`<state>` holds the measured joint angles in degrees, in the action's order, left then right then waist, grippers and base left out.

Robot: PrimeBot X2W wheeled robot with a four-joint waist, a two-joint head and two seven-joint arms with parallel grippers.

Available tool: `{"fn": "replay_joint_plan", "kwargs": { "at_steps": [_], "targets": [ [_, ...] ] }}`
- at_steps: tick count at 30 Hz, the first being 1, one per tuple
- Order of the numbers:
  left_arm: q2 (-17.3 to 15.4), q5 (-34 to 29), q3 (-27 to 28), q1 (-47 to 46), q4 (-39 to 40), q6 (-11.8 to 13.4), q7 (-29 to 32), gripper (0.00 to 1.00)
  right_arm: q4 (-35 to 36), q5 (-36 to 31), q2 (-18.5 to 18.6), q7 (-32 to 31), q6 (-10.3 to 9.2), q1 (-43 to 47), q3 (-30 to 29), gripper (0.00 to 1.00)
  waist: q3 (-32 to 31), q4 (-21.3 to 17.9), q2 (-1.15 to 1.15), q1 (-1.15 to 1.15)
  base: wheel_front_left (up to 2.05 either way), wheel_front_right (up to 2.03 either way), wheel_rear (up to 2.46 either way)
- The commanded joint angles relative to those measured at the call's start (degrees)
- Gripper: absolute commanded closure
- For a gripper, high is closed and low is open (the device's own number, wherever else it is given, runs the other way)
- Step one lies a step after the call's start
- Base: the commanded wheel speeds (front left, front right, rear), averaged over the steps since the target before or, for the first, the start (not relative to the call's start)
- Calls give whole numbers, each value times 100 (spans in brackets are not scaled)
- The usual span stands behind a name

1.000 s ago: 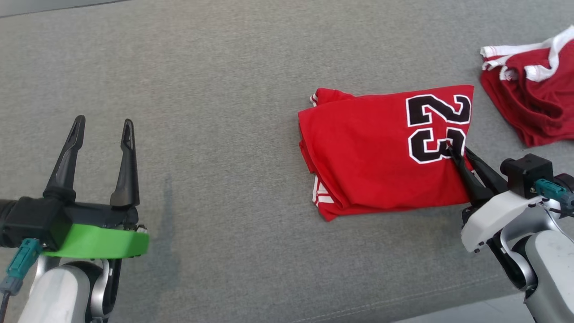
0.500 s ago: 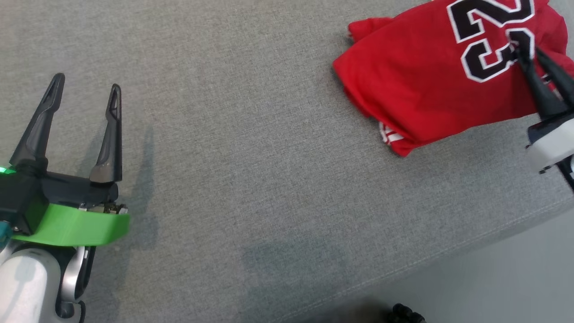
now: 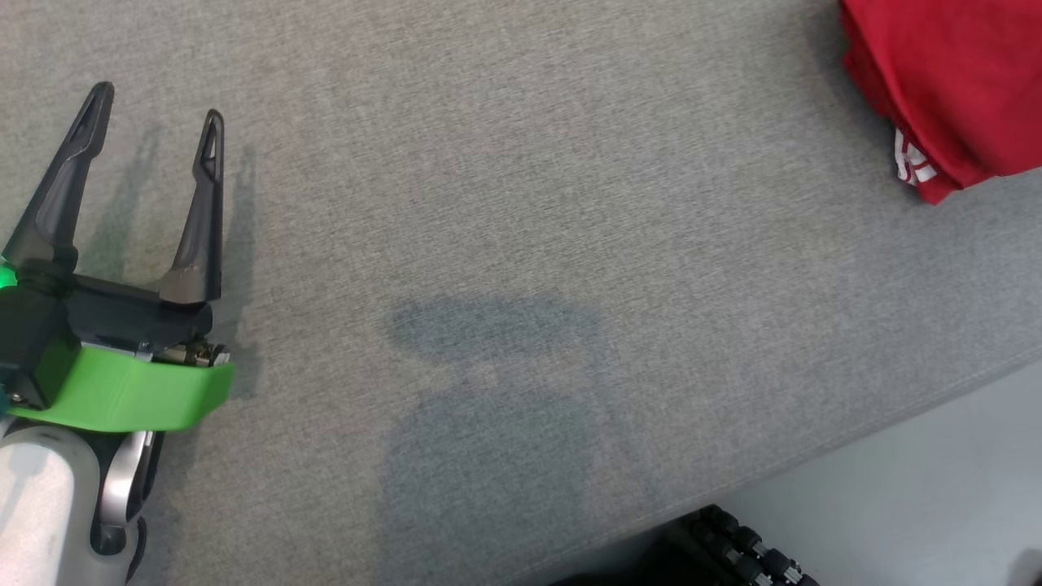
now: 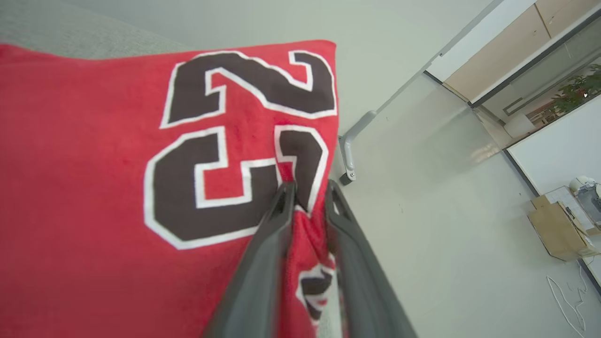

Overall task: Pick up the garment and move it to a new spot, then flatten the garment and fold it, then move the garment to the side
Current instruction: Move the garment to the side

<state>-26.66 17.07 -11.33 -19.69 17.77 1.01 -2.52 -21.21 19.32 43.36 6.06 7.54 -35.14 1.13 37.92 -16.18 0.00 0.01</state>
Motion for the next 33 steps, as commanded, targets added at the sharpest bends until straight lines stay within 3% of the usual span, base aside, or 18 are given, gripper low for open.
{"fn": "replay_joint_plan", "kwargs": {
  "at_steps": [1,2,9,14,23,29,33],
  "targets": [
    [-49,-44,6,-88,-4,-7,-5,0,-53,11,-58,24,-11,-85,-20,40,113,117,0,-1,0,0,0],
    [-44,-43,-6,-103,-15,-13,-18,0,-219,12,-132,49,-11,-152,-64,0,132,143,0,-1,0,0,0],
    [29,-31,-76,-141,-164,-5,-120,0,-962,88,-585,466,-11,-349,-224,0,100,223,0,-1,0,0,0],
    [95,37,-72,-6,-336,57,-237,0,-911,96,-1125,801,-10,-92,-599,0,-170,196,0,-1,0,0,0],
    [300,203,-64,325,-654,205,-492,0,504,-399,-2384,913,-10,830,-1183,0,-902,318,0,-1,0,0,0],
    [523,331,-86,534,-875,322,-688,0,1587,-737,-3219,757,-10,1508,-1042,0,-1397,730,0,-1,0,0,0],
    [608,392,-91,629,-981,373,-771,0,1986,-859,-3497,596,-10,1690,-852,0,-1599,985,0,-1,0,0,0]
  ]
}}
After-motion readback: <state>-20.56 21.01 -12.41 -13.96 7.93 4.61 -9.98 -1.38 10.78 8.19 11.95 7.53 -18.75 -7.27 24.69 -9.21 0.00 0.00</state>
